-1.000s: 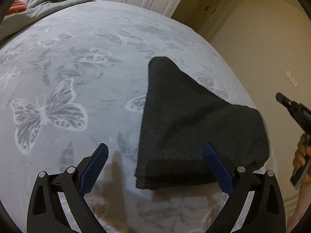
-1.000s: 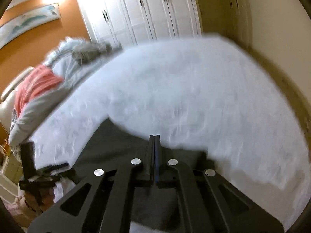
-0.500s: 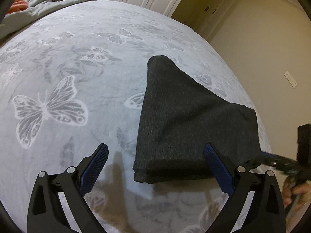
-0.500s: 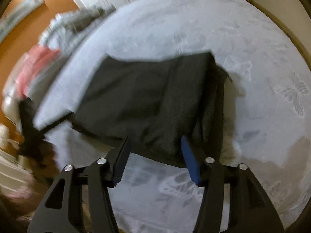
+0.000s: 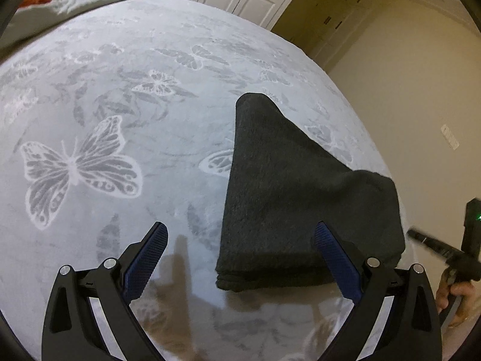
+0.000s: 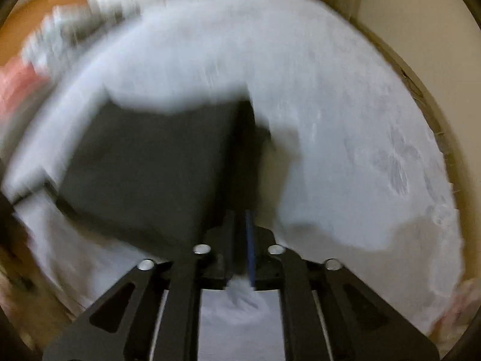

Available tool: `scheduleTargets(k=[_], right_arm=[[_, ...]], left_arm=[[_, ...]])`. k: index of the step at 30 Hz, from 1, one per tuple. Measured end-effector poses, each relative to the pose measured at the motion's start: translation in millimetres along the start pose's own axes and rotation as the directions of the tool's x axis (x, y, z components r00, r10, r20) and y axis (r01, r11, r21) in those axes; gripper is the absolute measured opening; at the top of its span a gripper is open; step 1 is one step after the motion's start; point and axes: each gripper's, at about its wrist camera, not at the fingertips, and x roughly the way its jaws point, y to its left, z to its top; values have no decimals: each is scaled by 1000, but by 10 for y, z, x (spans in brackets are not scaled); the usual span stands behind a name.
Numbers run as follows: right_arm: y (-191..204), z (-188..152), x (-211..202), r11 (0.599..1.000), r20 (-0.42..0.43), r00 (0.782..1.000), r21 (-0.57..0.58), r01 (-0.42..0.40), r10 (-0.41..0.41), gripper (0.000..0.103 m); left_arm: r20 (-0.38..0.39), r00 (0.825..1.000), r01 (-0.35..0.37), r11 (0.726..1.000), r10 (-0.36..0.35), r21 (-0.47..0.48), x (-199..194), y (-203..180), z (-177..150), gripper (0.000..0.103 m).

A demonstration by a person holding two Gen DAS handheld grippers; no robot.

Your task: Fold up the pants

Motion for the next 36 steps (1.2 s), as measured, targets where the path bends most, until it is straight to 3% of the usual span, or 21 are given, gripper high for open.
scheduleTargets(k=[2, 7, 8, 10, 11, 13, 15, 16, 17, 18, 19, 20, 22, 24, 25, 28, 30, 31, 32, 33, 36], right_arm=[[-27, 182, -76, 997, 91, 996, 66, -30, 24, 66], [-67, 653, 327, 978, 95, 990, 170, -122, 107, 65], [-42, 676, 495, 979, 59, 994, 176, -101, 91, 60], [23, 673, 788, 985, -22, 998, 163, -58, 62, 20], [82, 670, 832, 984, -24, 996, 160, -78, 83, 12], [324, 792, 490, 982, 97, 982, 80, -170, 162, 10], [559, 806, 57, 971, 214, 947, -60, -233, 241, 10], [604, 776, -7, 977, 248, 948, -124, -172, 198, 10], [560, 755, 119, 989, 225, 968, -124, -85, 112, 15], [440, 721, 364, 996, 150, 989, -90, -5, 19, 17], [200, 629, 748, 998, -10, 998, -15, 64, -64, 17], [97, 572, 864, 997, -72, 995, 22, 76, -74, 19], [57, 514, 645, 999, -32, 999, 33, 40, -39, 28], [118, 447, 309, 999, 36, 998, -1, 45, -45, 59], [111, 339, 125, 1000, 66, 998, 16, -3, 2, 59], [71, 111, 45, 981, 12, 985, 84, -175, 174, 58], [131, 1, 164, 982, -45, 985, 92, -164, 168, 58], [157, -57, 265, 990, -82, 989, 83, -119, 125, 57], [176, -101, 346, 993, -111, 989, 70, -93, 101, 36], [220, -132, 392, 994, -128, 987, 52, -91, 97, 22], [260, -92, 70, 992, -28, 991, -4, -129, 128, 15]], left_arm=[[0, 1000, 3, 1000, -3, -6, 6, 3, -3, 97], [2, 1000, -7, 999, 7, 32, 9, -53, -46, 97], [6, 1000, -13, 999, 12, 41, 14, -65, -51, 97], [11, 1000, -27, 998, 27, 60, 35, -83, -46, 97], [17, 999, -37, 997, 36, 70, 38, -88, -41, 97], [31, 999, -44, 996, 41, 77, 22, -87, -17, 97], [36, 999, -36, 997, 34, 73, 10, -73, 14, 97], [35, 999, -29, 997, 27, 67, 17, -62, 29, 97], [29, 999, -29, 998, 27, 62, 39, -49, 44, 97], [22, 999, -33, 998, 32, 59, 60, -44, 48, 97], [14, 999, -32, 998, 32, 57, 76, -42, 48, 97], [6, 1000, -29, 998, 29, 53, 92, -37, 47, 97], [-3, 1000, -23, 999, 23, 36, 89, -11, 40, 97], [-16, 1000, -5, 1000, 5, 17, 88, 19, 35, 97], [-28, 1000, 8, 1000, -8, -1, 99, 43, 31, 97], [-60, 997, 40, 998, -43, -56, 138, 93, 3, 97], [-56, 998, 34, 998, -38, -61, 142, 84, -27, 97], [-52, 998, 29, 998, -32, -51, 134, 64, -42, 97], [-51, 998, 23, 999, -25, -38, 129, 41, -55, 97], [-50, 999, 20, 999, -22, -29, 119, 19, -67, 97], [-41, 998, 39, 999, -39, -20, 64, -5, -89, 97]])
